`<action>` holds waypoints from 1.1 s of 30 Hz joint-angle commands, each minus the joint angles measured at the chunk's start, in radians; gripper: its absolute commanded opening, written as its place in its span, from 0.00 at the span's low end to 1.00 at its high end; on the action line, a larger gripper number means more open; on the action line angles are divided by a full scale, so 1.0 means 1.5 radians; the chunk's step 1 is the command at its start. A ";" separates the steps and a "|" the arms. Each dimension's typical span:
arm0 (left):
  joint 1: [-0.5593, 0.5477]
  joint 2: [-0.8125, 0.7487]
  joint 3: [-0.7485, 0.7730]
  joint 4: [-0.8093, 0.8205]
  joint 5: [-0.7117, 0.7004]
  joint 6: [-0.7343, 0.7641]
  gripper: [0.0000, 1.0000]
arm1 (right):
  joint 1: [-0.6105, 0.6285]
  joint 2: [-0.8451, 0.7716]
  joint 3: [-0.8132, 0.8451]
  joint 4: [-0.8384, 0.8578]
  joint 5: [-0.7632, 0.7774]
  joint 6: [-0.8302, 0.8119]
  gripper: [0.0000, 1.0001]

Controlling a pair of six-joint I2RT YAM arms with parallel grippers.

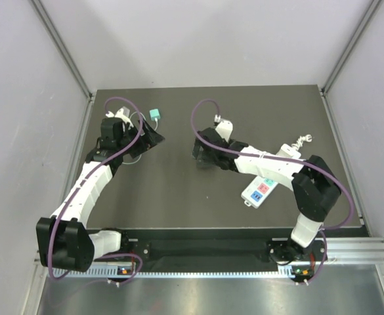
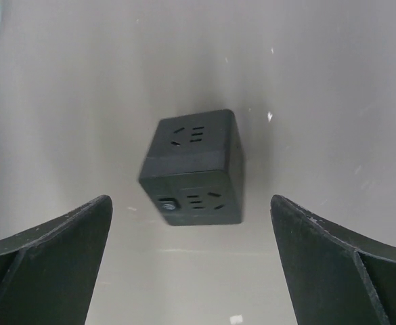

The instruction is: Insert the plug

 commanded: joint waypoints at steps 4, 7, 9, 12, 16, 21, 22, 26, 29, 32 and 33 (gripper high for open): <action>-0.002 -0.020 0.007 0.017 0.000 0.011 0.88 | 0.004 -0.021 -0.052 0.122 -0.030 -0.308 1.00; -0.002 -0.019 0.006 0.020 -0.004 0.009 0.88 | 0.006 -0.017 -0.053 0.141 -0.049 -0.329 1.00; -0.002 -0.017 0.008 0.019 -0.003 0.009 0.88 | 0.015 -0.008 -0.044 0.140 -0.042 -0.336 1.00; -0.002 -0.013 0.008 0.018 0.001 0.009 0.88 | 0.018 0.023 -0.017 0.121 -0.026 -0.327 1.00; -0.002 -0.013 0.007 0.020 0.000 0.009 0.88 | 0.023 0.061 0.012 0.111 -0.006 -0.290 0.99; -0.002 -0.015 0.007 0.021 -0.003 0.009 0.88 | 0.049 0.082 0.022 0.113 0.059 -0.257 0.96; -0.002 -0.014 0.008 0.019 -0.003 0.008 0.88 | 0.052 0.091 0.029 0.112 0.067 -0.254 0.96; -0.002 -0.014 0.008 0.020 0.000 0.008 0.88 | 0.059 0.106 0.039 0.090 0.100 -0.244 0.88; -0.002 -0.015 0.007 0.020 0.001 0.008 0.88 | 0.059 0.108 0.033 0.091 0.115 -0.240 0.67; -0.002 -0.017 0.007 0.021 0.000 0.007 0.88 | 0.059 0.100 0.033 0.084 0.131 -0.241 0.40; -0.002 -0.017 0.008 0.022 0.000 0.007 0.88 | 0.058 0.098 0.041 0.078 0.137 -0.242 0.34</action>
